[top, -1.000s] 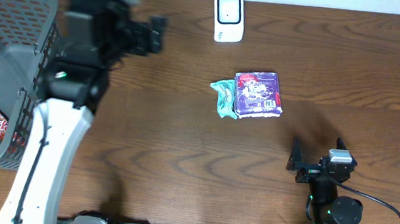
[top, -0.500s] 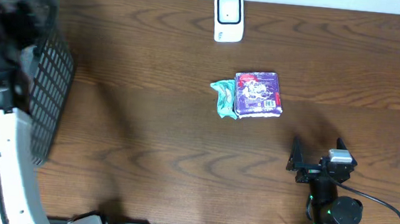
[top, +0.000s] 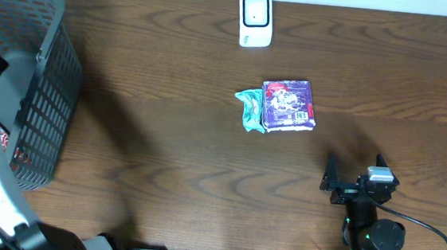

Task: Scan the item barcode
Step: 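Reach into the basket and grasp the red Top chocolate bar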

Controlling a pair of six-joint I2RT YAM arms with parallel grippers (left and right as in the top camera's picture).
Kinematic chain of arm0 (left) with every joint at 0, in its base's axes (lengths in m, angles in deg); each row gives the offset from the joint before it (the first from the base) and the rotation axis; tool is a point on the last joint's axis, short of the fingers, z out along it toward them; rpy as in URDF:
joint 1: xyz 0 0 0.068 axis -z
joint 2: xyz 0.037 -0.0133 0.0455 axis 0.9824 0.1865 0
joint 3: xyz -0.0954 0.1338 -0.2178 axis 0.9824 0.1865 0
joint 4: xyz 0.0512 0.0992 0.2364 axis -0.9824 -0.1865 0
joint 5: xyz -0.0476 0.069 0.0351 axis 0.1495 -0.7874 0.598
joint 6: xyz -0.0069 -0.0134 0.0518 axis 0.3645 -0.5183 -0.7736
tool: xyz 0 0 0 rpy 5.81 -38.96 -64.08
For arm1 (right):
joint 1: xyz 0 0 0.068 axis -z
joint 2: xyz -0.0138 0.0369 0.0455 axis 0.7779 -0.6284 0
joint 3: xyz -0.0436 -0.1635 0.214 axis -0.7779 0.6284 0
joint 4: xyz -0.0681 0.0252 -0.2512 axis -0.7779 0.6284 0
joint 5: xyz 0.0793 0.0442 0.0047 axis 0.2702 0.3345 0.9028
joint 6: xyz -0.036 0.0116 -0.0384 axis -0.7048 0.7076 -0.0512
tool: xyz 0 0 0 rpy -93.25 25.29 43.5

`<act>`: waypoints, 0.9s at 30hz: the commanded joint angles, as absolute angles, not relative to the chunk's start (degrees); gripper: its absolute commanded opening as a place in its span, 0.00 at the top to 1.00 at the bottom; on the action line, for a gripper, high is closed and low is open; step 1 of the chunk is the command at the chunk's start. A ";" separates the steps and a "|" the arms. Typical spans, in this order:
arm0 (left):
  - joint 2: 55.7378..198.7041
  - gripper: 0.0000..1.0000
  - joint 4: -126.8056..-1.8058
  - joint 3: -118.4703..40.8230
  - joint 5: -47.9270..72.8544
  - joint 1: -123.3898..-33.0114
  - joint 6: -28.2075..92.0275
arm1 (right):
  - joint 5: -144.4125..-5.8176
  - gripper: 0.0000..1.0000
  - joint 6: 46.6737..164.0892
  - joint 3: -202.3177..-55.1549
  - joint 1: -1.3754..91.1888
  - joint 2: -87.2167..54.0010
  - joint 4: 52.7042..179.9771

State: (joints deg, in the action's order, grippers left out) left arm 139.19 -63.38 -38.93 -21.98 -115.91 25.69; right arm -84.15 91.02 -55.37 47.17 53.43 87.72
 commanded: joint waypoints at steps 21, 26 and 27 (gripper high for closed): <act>146.95 0.01 -67.64 -38.50 -22.73 -120.11 26.19 | -84.09 0.01 91.61 -55.18 46.80 53.67 87.81; 146.99 0.01 -67.62 -36.75 -22.73 -120.11 26.19 | -84.09 0.01 91.61 -55.18 46.80 53.67 87.81; 147.01 0.01 -67.62 -36.38 -22.73 -120.11 26.19 | -84.09 0.01 91.61 -55.18 46.80 53.67 87.81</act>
